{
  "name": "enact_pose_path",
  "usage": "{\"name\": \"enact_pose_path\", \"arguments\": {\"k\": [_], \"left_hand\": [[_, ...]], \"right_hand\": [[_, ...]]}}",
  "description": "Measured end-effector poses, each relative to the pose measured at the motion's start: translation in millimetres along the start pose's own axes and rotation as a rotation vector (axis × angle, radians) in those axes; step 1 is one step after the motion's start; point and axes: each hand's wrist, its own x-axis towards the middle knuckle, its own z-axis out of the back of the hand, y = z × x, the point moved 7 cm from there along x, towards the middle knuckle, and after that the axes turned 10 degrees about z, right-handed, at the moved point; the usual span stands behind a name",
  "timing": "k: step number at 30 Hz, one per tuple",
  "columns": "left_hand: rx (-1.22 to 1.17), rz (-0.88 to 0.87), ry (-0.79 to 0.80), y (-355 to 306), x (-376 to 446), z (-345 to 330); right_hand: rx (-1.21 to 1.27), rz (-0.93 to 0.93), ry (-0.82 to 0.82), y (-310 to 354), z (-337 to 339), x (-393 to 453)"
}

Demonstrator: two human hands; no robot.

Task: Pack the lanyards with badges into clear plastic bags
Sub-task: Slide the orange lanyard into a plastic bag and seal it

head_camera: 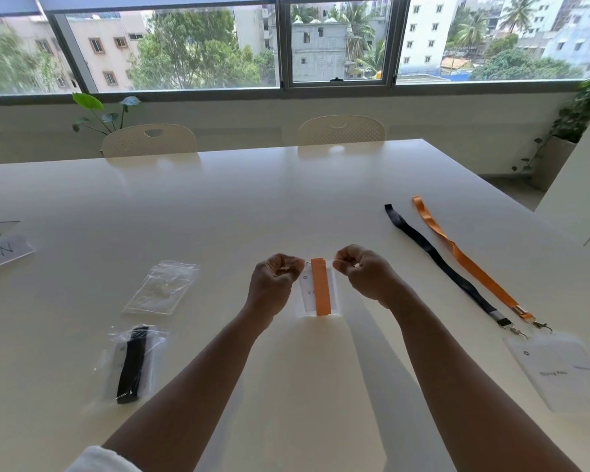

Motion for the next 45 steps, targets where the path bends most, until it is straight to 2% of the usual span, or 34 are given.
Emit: {"name": "enact_pose_path", "arguments": {"k": [7,19,32,41,45], "left_hand": [[0.01,-0.037,0.006,-2,1,0],[0.156,-0.122,0.093,-11,1,-6],[0.162,-0.101,0.055,-10,3,-6],[0.129,-0.086,0.072,-12,5,-7],[0.089,-0.064,0.078,-13,4,-6]], "right_hand": [[0.033,0.032,0.082,4,-5,-2],[0.018,0.135,-0.074,11,-3,2],[-0.017,0.152,-0.087,9,-1,5],[0.033,0.145,-0.046,5,6,9],[0.127,0.085,-0.095,-3,10,5]]}}
